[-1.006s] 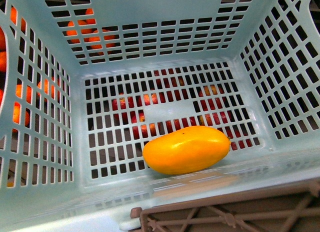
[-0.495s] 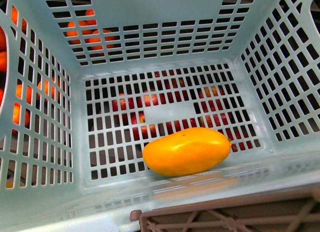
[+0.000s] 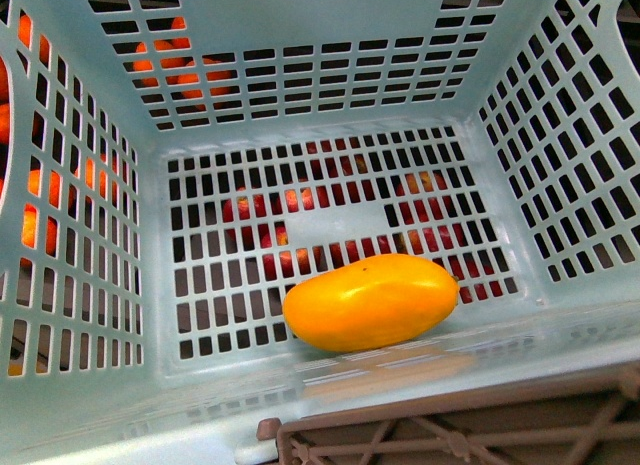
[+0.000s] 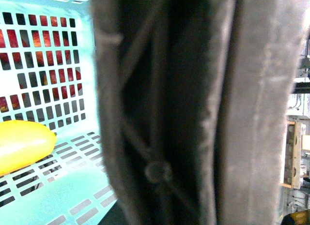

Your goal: Pick mango and avocado into basket

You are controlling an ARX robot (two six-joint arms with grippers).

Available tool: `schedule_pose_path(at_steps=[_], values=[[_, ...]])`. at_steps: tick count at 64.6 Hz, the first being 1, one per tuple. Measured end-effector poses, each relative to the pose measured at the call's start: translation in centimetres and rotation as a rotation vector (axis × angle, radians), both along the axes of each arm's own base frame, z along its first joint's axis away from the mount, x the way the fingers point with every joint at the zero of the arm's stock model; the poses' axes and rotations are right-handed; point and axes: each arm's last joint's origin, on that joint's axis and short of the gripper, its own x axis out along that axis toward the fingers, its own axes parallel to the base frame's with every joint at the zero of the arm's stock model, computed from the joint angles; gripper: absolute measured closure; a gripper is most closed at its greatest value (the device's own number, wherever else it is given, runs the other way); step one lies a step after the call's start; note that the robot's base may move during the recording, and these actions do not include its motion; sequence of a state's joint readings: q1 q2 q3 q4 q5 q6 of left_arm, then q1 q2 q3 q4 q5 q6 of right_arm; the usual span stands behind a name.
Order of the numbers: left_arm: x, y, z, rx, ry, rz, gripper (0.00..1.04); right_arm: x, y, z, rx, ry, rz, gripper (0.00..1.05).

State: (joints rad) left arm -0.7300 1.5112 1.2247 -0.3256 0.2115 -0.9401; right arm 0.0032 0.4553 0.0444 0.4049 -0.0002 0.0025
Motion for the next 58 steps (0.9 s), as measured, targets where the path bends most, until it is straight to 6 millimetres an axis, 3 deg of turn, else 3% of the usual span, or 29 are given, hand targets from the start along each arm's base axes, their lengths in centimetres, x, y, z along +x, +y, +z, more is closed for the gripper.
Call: schedule_pose_path(at_steps=[4, 58], values=[[0.00, 0.00, 0.00, -0.001, 0.001, 0.000, 0.91, 0.00, 0.00, 0.00, 0.000, 0.000, 0.000, 0.07], [-0.01, -0.02, 0.06, -0.005, 0.003, -0.006, 0.92, -0.05, -0.03, -0.04, 0.000, -0.002, -0.003, 0.09]])
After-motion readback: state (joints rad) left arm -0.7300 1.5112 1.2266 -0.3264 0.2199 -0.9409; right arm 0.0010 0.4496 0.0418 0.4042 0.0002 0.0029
